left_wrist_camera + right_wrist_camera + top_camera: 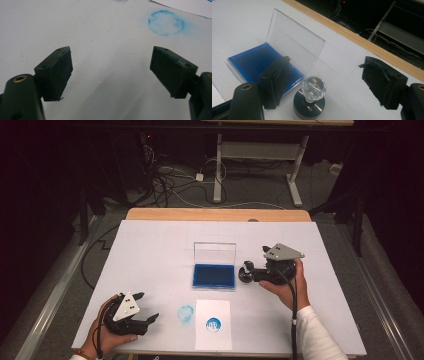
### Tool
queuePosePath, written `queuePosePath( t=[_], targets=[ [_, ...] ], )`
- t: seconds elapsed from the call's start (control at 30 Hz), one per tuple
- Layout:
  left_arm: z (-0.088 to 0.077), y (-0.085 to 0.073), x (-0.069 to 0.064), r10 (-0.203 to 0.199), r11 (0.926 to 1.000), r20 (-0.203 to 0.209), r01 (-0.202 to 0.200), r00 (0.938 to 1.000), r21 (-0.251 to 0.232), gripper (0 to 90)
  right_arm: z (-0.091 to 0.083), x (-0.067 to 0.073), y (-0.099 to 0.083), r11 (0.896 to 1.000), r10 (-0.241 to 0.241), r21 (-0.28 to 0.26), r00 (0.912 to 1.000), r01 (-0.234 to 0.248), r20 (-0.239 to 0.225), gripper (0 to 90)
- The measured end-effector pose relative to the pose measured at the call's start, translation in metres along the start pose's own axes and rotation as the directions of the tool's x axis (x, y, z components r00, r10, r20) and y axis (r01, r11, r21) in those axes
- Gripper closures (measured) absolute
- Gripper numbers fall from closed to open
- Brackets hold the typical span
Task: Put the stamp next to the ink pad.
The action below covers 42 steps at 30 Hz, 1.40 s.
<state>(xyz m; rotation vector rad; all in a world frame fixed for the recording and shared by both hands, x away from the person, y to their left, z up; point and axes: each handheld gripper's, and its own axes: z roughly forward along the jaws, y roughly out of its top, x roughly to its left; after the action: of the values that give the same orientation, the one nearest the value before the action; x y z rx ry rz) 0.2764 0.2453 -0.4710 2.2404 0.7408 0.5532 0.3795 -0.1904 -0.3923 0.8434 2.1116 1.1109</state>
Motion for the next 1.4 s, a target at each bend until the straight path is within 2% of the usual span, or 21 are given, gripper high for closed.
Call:
queuePosePath(
  t=[0.33,0.5,0.73,0.93,1.4],
  targets=[
    [0.001,0.000,0.000,0.001,1.0000,0.003,-0.001,1.0000,0.001,17.6,-0.015,0.003,0.000,1.000,-0.021,-0.010,0.9998,0.021,-0.003,23.3],
    [0.000,0.000,0.000,0.003,1.0000,0.000,-0.003,1.0000,0.001,17.6,-0.024,0.003,0.000,1.000,-0.015,-0.024,0.9997,0.015,-0.020,23.2],
    [0.001,0.000,-0.001,0.004,1.0000,0.000,-0.004,1.0000,0.002,17.6,-0.038,0.004,-0.002,0.999,-0.025,-0.041,0.9995,0.024,-0.019,23.2],
    [0.000,0.000,-0.001,0.005,1.0000,-0.002,-0.005,1.0000,0.002,17.6,-0.048,0.007,-0.005,0.997,-0.058,-0.045,0.9983,0.058,-0.007,23.1],
    [0.001,0.001,-0.001,0.011,0.9999,-0.004,-0.011,0.9999,0.009,17.6,-0.064,0.012,-0.016,0.995,-0.087,-0.051,0.9962,0.087,-0.006,23.0]
  ],
)
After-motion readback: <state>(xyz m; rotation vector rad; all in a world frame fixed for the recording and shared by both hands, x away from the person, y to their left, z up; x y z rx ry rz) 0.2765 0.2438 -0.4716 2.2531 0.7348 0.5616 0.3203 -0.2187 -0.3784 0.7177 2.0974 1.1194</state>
